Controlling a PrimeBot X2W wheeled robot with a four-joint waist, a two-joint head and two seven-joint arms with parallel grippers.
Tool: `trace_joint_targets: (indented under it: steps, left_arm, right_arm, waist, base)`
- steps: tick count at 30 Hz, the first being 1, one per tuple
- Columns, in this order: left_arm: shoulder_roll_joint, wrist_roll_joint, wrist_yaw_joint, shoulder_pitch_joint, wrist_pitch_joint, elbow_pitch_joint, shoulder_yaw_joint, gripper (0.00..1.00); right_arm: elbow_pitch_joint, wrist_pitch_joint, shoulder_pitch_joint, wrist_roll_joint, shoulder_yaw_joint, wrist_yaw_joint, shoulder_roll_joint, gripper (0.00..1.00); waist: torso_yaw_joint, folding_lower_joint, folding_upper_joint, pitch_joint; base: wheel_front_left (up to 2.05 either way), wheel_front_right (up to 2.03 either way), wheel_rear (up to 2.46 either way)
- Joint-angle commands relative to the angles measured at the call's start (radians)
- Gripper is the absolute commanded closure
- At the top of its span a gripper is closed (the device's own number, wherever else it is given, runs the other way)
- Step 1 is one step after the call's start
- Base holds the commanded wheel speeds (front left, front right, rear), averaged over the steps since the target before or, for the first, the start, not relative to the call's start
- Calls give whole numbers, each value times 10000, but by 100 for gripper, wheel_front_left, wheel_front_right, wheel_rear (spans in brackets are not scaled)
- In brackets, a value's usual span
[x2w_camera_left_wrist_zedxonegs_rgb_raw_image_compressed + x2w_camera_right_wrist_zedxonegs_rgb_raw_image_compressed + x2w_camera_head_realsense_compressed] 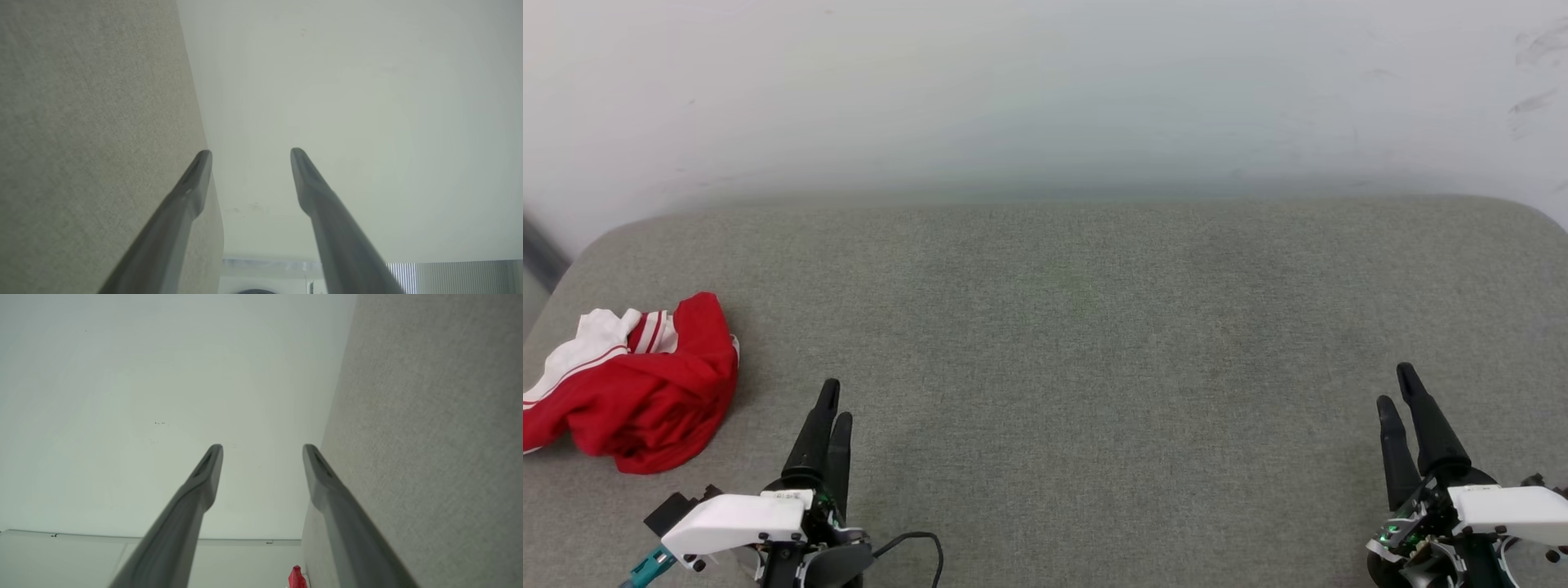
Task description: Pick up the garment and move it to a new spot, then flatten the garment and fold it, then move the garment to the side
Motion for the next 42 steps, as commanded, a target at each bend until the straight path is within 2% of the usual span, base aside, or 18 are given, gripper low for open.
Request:
trace_joint_targets:
  steps: [1,7,19,33,42]
  left_arm:
    - [30,118,-17,-316,-94,-245,-101,0]
    - [32,839,-17,-398,-365,-433,-429,0]
    - [36,2734,-18,-489,-853,-804,-906,0]
    - [40,5496,3,-628,-1359,-880,-1217,0]
    - [44,7387,211,-678,-1642,-837,-1379,0]
  right_arm:
    - [-254,-116,-96,-110,54,2,-48,0]
    - [-453,-413,-59,-593,255,2,-147,0]
    - [-902,-915,-43,-2255,451,2,-211,0]
    - [-1519,-1410,85,-5925,402,3,-212,0]
    - [-1762,-1464,204,-8296,382,2,-122,0]
  waist:
    - [0,0,0,2]
    - [4,0,0,14]
    - [4,0,0,44]
    - [6,0,0,80]
    - [-7,0,0,78]
  base:
    - [0,0,0]
    - [0,0,0]
    - [0,0,0]
    - [0,0,0]
    - [0,0,0]
